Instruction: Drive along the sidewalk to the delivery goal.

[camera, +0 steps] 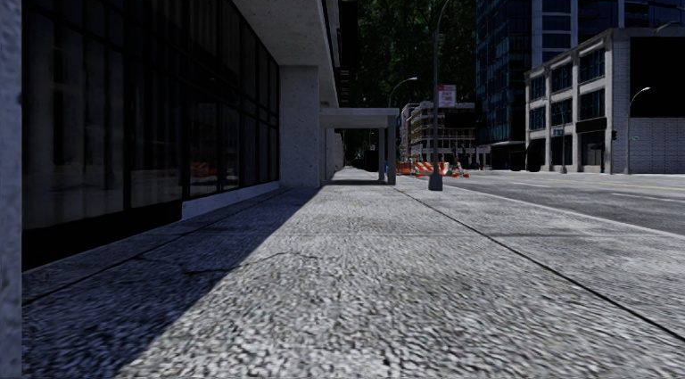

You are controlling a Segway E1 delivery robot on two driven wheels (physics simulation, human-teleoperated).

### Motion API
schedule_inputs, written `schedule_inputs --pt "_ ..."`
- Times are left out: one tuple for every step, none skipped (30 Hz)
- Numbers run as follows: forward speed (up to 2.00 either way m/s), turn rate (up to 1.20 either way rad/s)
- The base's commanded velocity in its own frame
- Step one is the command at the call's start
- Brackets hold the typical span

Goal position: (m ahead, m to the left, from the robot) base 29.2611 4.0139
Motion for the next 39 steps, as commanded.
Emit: schedule_inputs --pt "2.00 0.00" --pt "2.00 0.00" --pt "2.00 0.00" --pt "2.00 0.00" --pt "2.00 0.00" --pt "2.00 0.00" --pt "2.00 0.00" --pt "2.00 0.00" --pt "2.00 0.00" --pt "2.00 0.00" --pt "2.00 0.00" --pt "2.00 0.00" --pt "2.00 0.00" --pt "2.00 0.00" --pt "2.00 0.00" --pt "2.00 0.00" --pt "2.00 0.00" --pt "2.00 0.00" --pt "2.00 0.00" --pt "2.00 0.00" --pt "2.00 0.00" --pt "2.00 0.00" --pt "2.00 0.00" --pt "2.00 0.00" --pt "2.00 0.00" --pt "2.00 0.00" --pt "2.00 0.00" --pt "2.00 0.00" --pt "2.00 0.00" --pt "2.00 0.00" --pt "2.00 0.00" --pt "2.00 0.00" --pt "2.00 0.00" --pt "2.00 0.00" --pt "2.00 0.00" --pt "2.00 0.00" --pt "2.00 0.00" --pt "2.00 0.00" --pt "2.00 0.00"
